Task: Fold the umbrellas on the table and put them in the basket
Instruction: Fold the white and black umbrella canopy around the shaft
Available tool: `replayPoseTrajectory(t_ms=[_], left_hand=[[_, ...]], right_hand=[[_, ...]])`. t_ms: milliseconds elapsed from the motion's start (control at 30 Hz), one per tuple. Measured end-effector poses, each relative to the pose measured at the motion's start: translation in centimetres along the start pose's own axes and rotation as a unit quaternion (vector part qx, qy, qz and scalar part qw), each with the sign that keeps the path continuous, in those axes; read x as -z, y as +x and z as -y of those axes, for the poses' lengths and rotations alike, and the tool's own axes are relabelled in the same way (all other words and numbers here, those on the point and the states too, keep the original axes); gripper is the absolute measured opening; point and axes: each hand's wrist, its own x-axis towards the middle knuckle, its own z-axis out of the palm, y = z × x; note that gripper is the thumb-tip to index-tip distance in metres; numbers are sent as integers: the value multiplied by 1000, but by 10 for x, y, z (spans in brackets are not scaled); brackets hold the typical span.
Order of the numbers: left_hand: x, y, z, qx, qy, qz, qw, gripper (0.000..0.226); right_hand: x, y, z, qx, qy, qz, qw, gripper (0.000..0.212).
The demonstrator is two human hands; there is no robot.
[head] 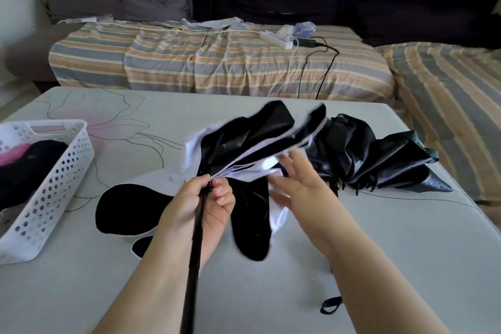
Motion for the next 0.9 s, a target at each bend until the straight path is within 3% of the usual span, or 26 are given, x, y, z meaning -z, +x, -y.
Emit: replayPoseTrajectory(t_ms=[100, 233, 467, 533, 600, 667, 700, 767, 833, 900], left_hand=[[2, 0, -2, -2, -13, -7, 1000, 22], [4, 1, -8, 2, -21, -2, 1000, 24], [5, 2, -11, 2, -26, -8, 1000, 23], [6, 2, -13, 4, -29, -10, 1000, 24], [6, 1, -15, 7, -33, -12, 999, 25], [6, 0, -16, 12, -43, -12, 999, 26], [5, 0, -16, 15, -49, -12, 999, 26], [5, 0, -15, 18, -59, -10, 998, 26], [5, 0, -15, 19, -68, -12, 997, 27], [4, 1, -16, 24, -77, -12, 997, 29]], right_hand=[[2, 1, 2, 28, 21, 30, 999, 66], [-6, -1, -5, -10, -56, 34, 998, 64], [-4, -5, -1, -2, -84, 22, 996, 62], [-3, -6, 0, 31, -80, -16, 996, 57], [2, -6, -1, 74, -79, -114, 988, 46], [11, -8, -4, 78, -192, -200, 957, 23], [15, -8, -5, 36, -278, -190, 941, 13], [17, -10, -11, -98, -412, -66, 904, 25], [8, -14, -17, -201, -446, 60, 870, 48], [-9, -15, -25, -222, -404, 100, 882, 58]])
